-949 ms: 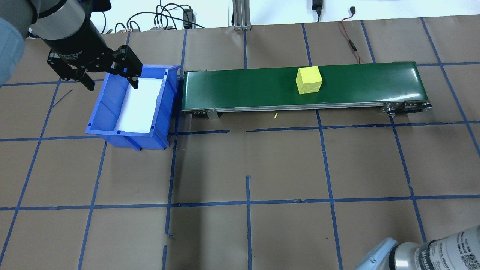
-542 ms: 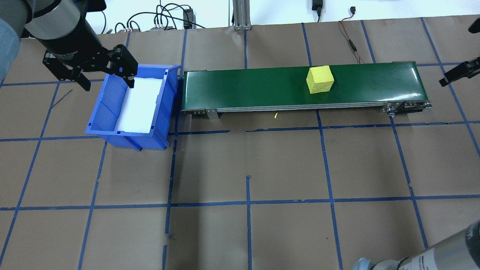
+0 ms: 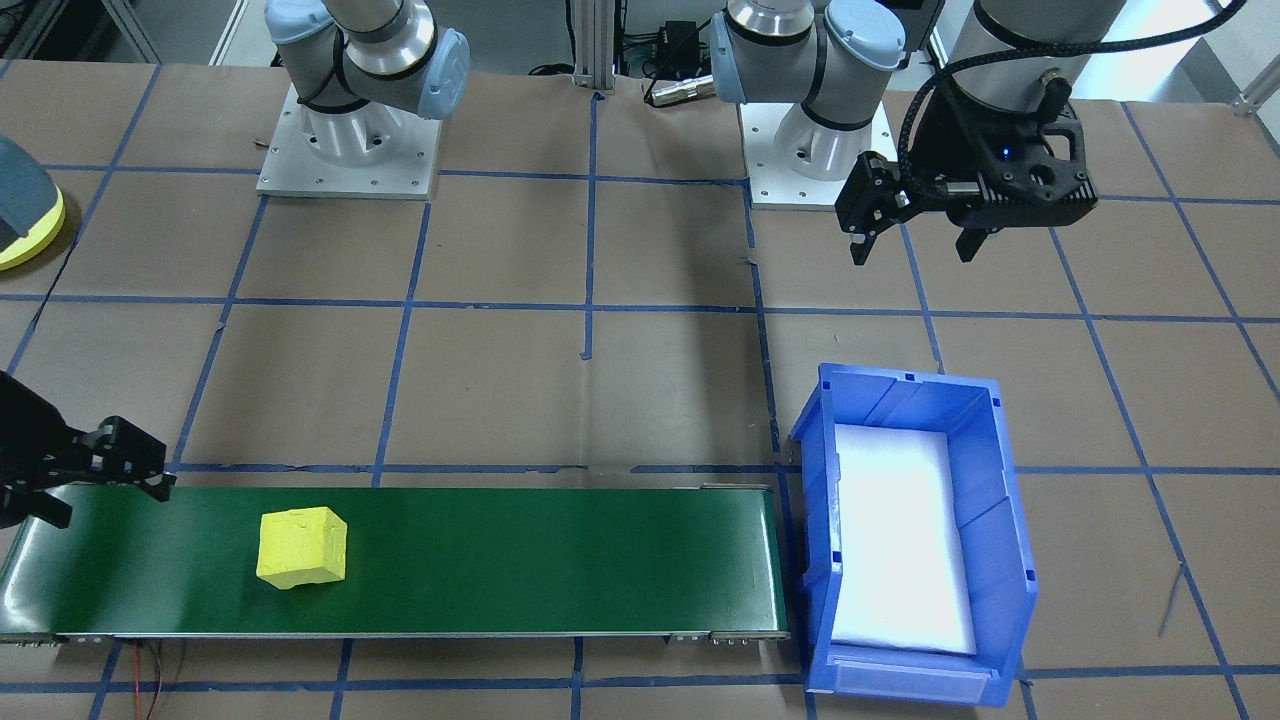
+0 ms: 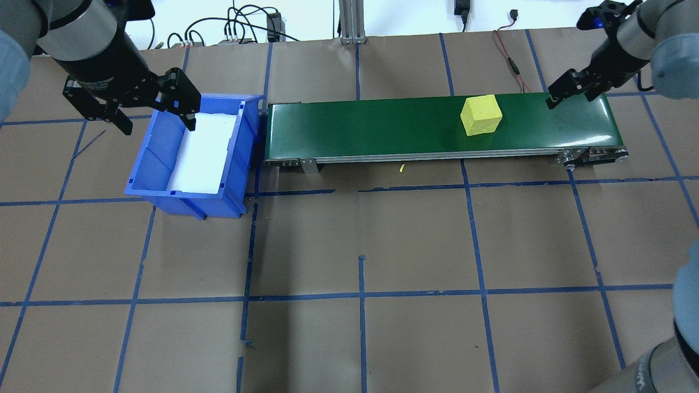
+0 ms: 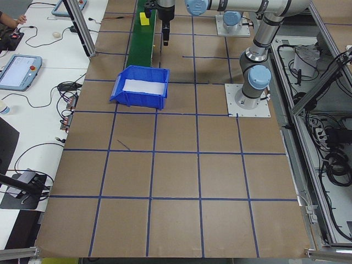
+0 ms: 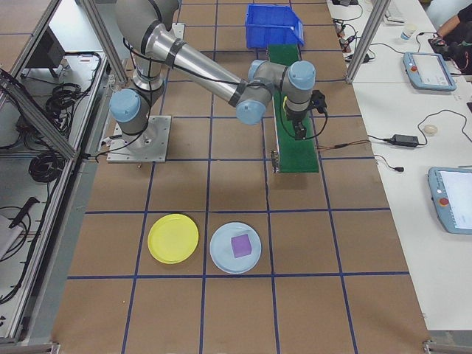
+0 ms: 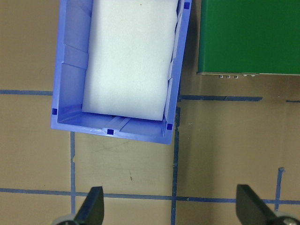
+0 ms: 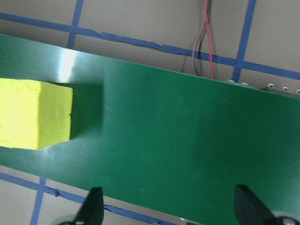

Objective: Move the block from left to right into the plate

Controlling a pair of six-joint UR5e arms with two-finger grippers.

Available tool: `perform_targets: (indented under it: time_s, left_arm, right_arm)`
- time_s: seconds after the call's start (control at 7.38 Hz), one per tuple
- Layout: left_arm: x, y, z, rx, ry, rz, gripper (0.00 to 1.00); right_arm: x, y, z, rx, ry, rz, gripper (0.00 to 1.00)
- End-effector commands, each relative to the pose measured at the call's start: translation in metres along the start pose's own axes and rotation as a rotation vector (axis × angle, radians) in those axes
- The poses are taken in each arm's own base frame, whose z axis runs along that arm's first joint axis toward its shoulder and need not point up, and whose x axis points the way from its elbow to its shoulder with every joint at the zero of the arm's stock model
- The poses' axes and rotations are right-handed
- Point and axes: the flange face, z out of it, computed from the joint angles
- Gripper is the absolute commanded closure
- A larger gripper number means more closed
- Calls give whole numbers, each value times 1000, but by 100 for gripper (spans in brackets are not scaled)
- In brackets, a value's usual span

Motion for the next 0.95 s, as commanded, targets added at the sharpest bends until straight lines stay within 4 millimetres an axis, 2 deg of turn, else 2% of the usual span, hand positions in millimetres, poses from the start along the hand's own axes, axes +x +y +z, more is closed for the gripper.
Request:
perform_targets:
  time_s: [0.0, 0.27, 0.68, 0.81]
  left_arm:
    - [0, 1, 0, 0, 0, 0, 0]
    - [0, 0, -1, 4, 1, -1, 0]
    - [0, 1, 0, 3, 2, -1, 0]
    - [0, 0, -1, 4, 1, -1, 0]
  right_arm:
    - [-34, -17, 24, 34, -143, 72, 3]
    - [-31, -19, 50, 14, -188, 84, 3]
    - [-14, -22, 105, -10, -184, 90, 3]
    - [-12, -21, 106, -10, -170, 87, 9]
